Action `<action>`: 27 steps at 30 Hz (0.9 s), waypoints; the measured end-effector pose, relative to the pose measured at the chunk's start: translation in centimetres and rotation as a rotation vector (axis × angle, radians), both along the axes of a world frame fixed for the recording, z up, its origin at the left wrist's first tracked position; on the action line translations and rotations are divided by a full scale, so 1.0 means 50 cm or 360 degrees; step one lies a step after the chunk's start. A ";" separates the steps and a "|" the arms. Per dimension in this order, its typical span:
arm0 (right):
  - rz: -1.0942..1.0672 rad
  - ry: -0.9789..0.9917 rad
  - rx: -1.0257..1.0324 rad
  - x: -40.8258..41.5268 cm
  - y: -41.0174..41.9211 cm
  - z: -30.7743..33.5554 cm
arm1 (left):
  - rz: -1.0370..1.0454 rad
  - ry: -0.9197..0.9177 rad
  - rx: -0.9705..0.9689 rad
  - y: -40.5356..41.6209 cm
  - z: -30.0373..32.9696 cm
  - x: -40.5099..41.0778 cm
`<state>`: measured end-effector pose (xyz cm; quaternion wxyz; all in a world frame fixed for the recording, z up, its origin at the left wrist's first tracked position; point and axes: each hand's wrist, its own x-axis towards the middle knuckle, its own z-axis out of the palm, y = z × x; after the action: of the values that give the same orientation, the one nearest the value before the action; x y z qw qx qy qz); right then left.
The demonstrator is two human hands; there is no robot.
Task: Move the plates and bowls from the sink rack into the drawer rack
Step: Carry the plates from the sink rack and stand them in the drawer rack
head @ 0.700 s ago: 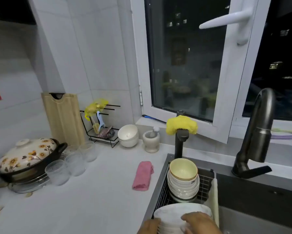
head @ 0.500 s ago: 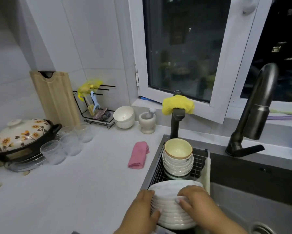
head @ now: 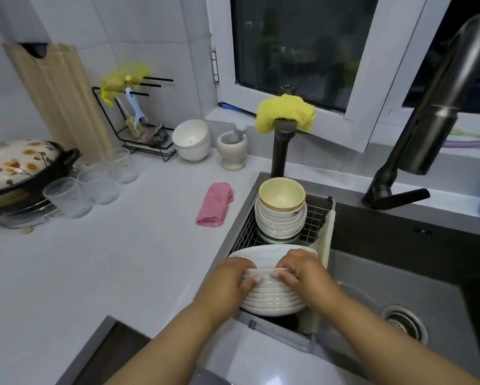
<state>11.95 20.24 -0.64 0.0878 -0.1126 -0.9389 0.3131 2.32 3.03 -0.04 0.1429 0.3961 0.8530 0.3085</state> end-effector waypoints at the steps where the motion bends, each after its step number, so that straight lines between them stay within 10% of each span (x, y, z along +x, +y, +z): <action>1: 0.0005 0.0023 -0.0002 0.001 0.001 -0.001 | -0.0010 -0.0004 0.0011 0.003 0.003 0.001; 27: 0.0070 0.0531 0.0233 -0.005 0.016 0.101 | 0.0324 0.0140 0.0157 0.030 0.143 0.045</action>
<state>11.70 21.02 4.39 0.2433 -0.0318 -0.9339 0.2600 4.55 4.56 7.10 0.0536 0.3273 0.8779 0.3453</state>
